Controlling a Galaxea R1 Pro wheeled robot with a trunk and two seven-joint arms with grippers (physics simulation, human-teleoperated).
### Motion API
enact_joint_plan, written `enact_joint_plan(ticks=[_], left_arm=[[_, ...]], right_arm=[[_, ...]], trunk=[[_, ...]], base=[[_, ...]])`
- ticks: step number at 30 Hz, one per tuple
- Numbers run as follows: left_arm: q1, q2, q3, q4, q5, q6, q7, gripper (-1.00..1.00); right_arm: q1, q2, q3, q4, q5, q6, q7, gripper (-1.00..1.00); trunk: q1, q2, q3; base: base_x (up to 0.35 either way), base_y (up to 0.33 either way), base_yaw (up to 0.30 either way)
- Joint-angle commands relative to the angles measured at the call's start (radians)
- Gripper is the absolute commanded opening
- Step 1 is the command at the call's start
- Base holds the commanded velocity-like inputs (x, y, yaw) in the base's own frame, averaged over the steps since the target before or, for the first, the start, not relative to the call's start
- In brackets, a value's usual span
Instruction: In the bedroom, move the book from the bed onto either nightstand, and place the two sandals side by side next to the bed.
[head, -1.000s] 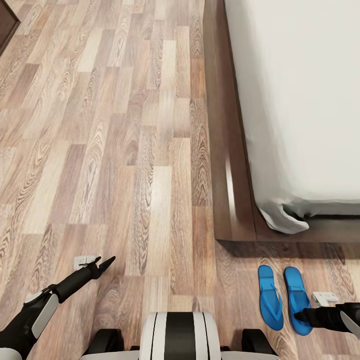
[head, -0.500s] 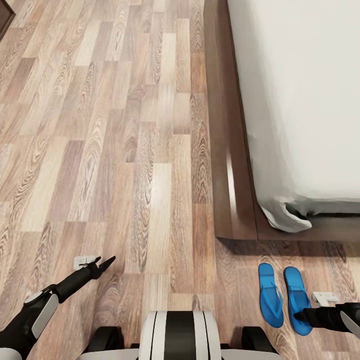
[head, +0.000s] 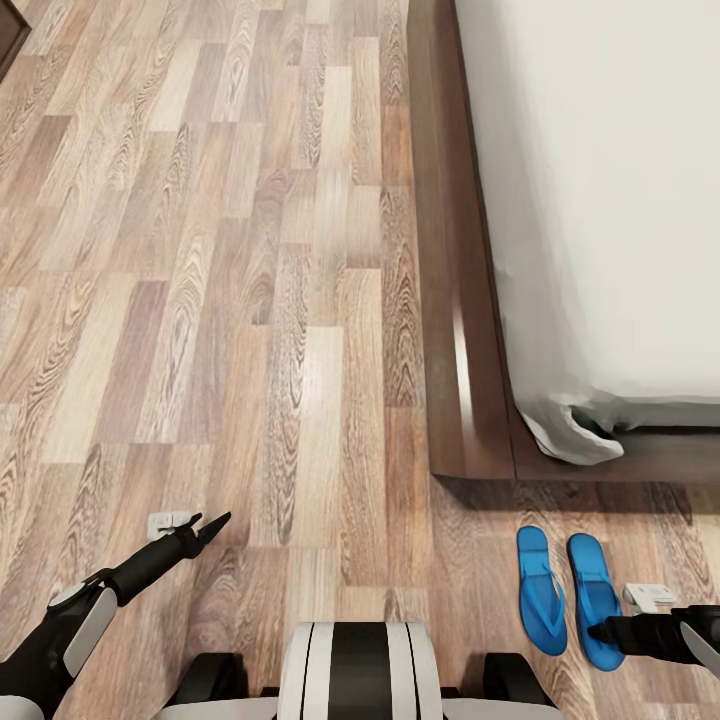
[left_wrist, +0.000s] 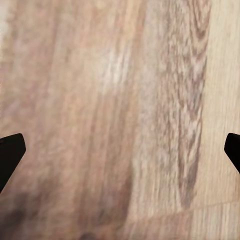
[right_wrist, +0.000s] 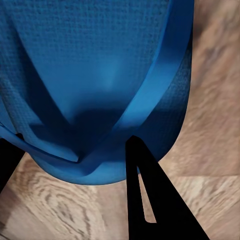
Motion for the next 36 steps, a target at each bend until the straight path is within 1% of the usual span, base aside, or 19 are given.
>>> enact_joint_plan(ticks=[1,3,24,36], left_arm=[[0.0,0.0,0.001,0.0,0.008,0.008,-0.004,1.0],[0.0,0.0,0.0,0.0,0.008,0.008,-0.004,1.0],[0.0,0.0,0.0,0.0,0.008,0.007,-0.004,1.0],[0.0,0.0,0.001,0.0,0.008,0.007,-0.004,1.0]], right_arm=[[-0.001,-0.001,0.004,-0.001,-0.004,0.003,0.0,-1.0],[-0.001,-0.001,0.004,-0.001,-0.004,0.003,0.0,-1.0],[-0.001,-0.001,0.004,-0.001,-0.004,0.003,0.0,-1.0],[-0.001,0.0,0.007,0.001,-0.003,-0.011,-0.002,-1.0]], trunk=[[0.0,0.0,0.0],[0.001,-0.001,-0.008],[0.001,-0.001,-0.008],[0.001,-0.001,-0.008]], base=[[0.0,0.0,0.0],[0.0,0.0,0.0],[0.0,0.0,0.0],[0.0,0.0,0.0]])
